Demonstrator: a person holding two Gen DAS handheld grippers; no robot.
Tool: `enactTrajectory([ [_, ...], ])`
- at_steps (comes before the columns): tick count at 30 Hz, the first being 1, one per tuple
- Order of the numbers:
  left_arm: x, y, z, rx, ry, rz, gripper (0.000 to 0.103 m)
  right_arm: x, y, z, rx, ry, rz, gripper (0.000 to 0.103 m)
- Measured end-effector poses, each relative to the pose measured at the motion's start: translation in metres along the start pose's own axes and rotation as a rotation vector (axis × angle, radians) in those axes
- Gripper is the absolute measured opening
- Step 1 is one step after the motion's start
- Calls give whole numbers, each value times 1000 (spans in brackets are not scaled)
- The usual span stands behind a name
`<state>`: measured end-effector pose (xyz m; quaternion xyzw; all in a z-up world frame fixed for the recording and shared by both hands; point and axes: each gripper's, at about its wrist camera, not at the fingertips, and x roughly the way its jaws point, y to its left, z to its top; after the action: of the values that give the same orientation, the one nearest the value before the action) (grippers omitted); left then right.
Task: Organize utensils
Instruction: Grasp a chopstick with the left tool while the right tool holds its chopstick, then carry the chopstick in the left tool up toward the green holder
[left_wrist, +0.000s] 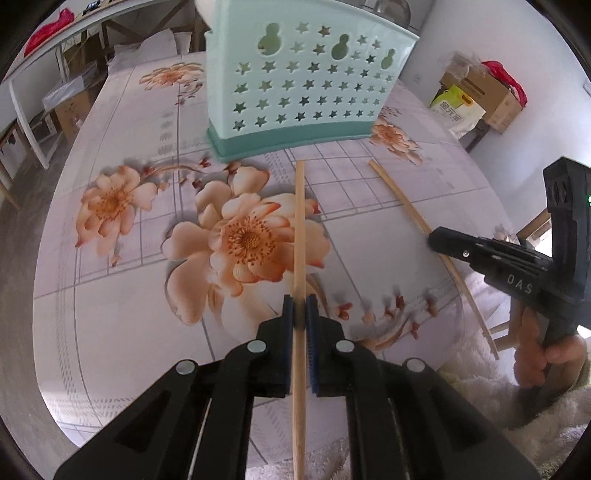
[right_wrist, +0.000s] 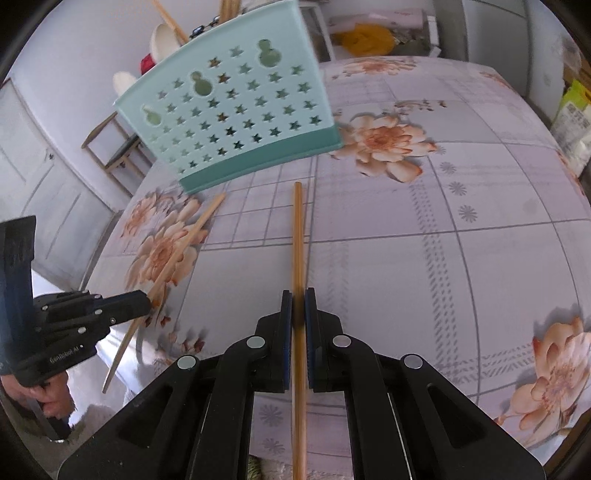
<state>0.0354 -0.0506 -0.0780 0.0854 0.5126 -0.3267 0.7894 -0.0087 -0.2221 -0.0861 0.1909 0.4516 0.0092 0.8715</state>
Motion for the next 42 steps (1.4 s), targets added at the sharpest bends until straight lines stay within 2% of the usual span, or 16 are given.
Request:
enactTrajectory([
  [2,1,1,4,-5,1,-2,8,1,1,1,-3,1,2,5],
  [6,7,-1,16,13,-4,9,23,2,-1,3,1,3,11,5],
  [11,20,-6,36,59,-13,35,25,2,-2,3,6,2,20,5],
  [21,42,-25,65,147,-78,181,24,1,-4,3,6,12,28,5],
  [23,44,-26,67,146,-89,188,20,1,-3,3,0,14,24,5],
  [25,45,-28,68,147,-96,198,10,1,-1,4,-12,19,15,5],
  [27,46,-31,68,147,-103,204,7,1,1,4,-26,27,6,5],
  [33,46,-35,65,153,-118,218,6,1,4,3,-52,49,-3,5],
  [37,47,-34,65,146,-121,214,6,4,4,10,-47,55,-6,13],
  [39,47,-35,64,148,-124,215,6,8,6,16,-54,51,-14,21],
  [42,47,-34,65,147,-123,212,6,13,9,23,-66,50,-27,23],
])
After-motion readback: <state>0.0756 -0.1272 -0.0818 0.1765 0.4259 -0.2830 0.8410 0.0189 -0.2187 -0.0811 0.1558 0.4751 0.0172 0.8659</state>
